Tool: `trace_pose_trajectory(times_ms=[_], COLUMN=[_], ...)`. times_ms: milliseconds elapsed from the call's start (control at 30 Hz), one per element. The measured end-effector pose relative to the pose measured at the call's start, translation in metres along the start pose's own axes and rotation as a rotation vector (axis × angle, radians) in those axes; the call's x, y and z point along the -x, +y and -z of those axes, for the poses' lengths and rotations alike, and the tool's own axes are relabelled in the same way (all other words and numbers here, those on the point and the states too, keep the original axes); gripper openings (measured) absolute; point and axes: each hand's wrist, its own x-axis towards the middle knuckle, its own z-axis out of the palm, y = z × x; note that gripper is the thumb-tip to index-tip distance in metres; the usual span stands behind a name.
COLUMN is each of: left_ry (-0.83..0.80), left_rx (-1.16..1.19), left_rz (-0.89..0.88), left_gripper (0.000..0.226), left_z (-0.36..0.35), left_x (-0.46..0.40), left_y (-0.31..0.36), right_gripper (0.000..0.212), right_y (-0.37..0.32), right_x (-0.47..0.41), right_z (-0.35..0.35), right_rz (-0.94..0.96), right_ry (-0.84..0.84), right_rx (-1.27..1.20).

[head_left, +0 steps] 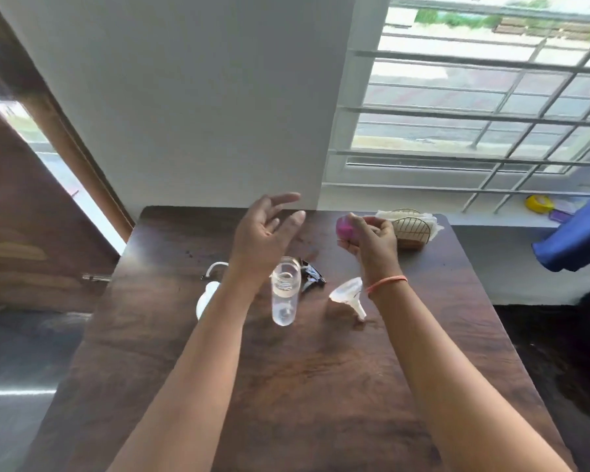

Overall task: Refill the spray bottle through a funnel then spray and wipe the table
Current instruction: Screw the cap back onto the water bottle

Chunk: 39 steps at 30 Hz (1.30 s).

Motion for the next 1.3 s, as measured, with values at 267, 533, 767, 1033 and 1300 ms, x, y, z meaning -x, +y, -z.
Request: trace_pose_trajectory(times_ms=[267,533,767,1033,1300], left_ry=[-0.151,-0.375,-0.276,-0.19,-0.16], left_rx=[-0.173,-0.181,-0.194,-0.097,-0.07], left_rz=[0.21,0.212,0.091,-0.014,-0.006], left_gripper=[0.055,0.089,0.054,0.063,0.05], left_z=[0.073,0.033,0.014,0.008,0.006], left_x=[0.007,0.012,0.022,0.026,0.029], left_y=[-0.042,-0.104,-0.124,-0.127,-0.133], right_gripper=[0.024,0.034,0.041,0.037,0.064], right_y=[0.017,0.023,0.019,0.018,0.009], right_x=[0.038,0.052,0.064,0.069,0.074], right_z=[-0.062,-0.052,-0.057,-0.059,-0.056], right_rz=[0.215,0.394,0.457,0.423,0.351], right_ry=[-0.27,-0.443,-0.549,-0.458,-0.104], right_rx=[0.496,0.897,1.245,1.307,1.644])
